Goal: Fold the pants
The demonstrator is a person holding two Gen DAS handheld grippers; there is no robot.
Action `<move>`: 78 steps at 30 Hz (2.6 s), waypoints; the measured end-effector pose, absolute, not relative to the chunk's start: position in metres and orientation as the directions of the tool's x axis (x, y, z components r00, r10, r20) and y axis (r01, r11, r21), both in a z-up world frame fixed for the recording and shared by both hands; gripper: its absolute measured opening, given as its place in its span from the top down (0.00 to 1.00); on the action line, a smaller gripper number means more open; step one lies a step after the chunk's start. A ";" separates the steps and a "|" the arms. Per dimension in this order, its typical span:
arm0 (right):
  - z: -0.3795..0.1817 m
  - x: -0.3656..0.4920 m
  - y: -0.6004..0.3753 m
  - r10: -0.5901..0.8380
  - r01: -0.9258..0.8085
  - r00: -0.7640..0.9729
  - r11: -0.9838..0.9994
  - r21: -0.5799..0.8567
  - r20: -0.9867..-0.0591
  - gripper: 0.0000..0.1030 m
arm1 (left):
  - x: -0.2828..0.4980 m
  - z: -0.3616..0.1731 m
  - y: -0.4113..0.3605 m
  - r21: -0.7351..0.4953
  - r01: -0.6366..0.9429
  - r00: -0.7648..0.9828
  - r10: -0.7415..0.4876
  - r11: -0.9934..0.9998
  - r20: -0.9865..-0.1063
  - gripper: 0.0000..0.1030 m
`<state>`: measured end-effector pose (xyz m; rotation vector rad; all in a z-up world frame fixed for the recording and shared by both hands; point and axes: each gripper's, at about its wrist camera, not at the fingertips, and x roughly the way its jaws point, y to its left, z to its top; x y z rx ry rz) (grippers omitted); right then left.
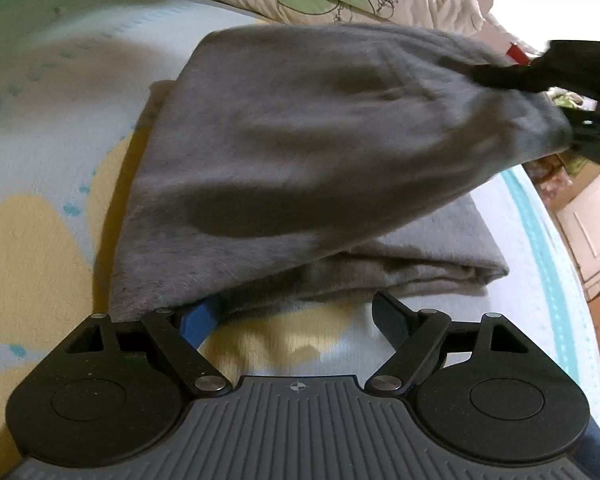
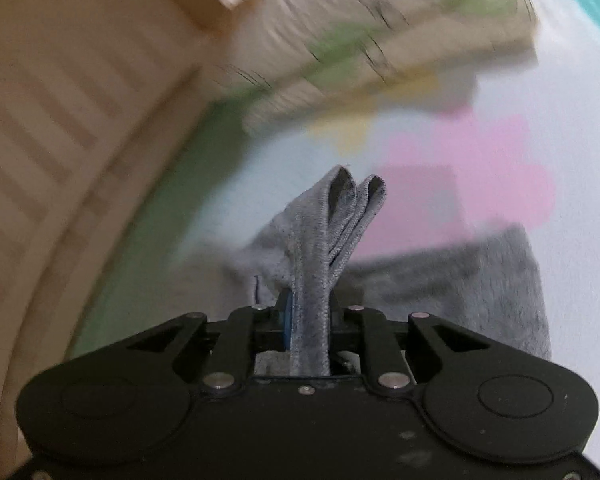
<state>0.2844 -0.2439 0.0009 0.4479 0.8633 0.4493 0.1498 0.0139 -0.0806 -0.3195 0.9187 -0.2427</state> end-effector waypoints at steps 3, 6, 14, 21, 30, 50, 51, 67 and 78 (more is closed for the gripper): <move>0.006 0.275 -0.262 0.482 -0.163 0.598 0.855 0.492 -0.641 0.85 | 0.148 -0.081 0.010 -0.364 0.088 0.561 -0.348 0.927 -0.751 0.20; -0.029 0.281 -0.279 0.369 -0.049 0.576 0.907 0.419 -0.730 0.85 | 0.145 -0.082 0.007 -0.360 0.103 0.524 -0.359 0.927 -0.773 0.20; -0.084 0.298 -0.281 0.273 0.011 0.543 0.944 0.331 -0.794 0.84 | 0.137 -0.058 0.015 -0.436 0.122 0.448 -0.441 0.892 -0.777 0.20; -0.094 0.295 -0.293 0.301 0.038 0.558 0.922 0.386 -0.773 0.83 | 0.177 -0.015 0.015 -0.412 0.169 0.569 -0.430 0.896 -0.701 0.20; -0.088 0.289 -0.286 0.257 -0.050 0.578 0.959 0.280 -0.775 0.81 | 0.291 -0.031 0.010 -0.198 0.099 0.644 -0.215 0.975 -0.734 0.20; -0.069 0.266 -0.271 0.224 -0.159 0.651 0.975 0.158 -0.725 0.83 | 0.328 -0.036 0.049 -0.158 -0.029 0.647 -0.103 0.987 -0.756 0.02; -0.065 0.264 -0.269 0.219 -0.166 0.663 0.975 0.146 -0.716 0.83 | 0.323 -0.033 0.048 -0.164 -0.019 0.650 -0.113 0.986 -0.751 0.02; -0.030 0.214 -0.231 0.140 -0.097 0.721 0.990 0.100 -0.679 0.72 | 0.217 -0.049 0.013 -0.179 0.133 0.607 -0.223 0.975 -0.763 0.02; -0.073 0.220 -0.214 0.032 -0.026 0.621 0.999 0.019 -0.783 0.72 | 0.219 -0.081 0.014 -0.172 0.145 0.543 -0.224 0.974 -0.809 0.01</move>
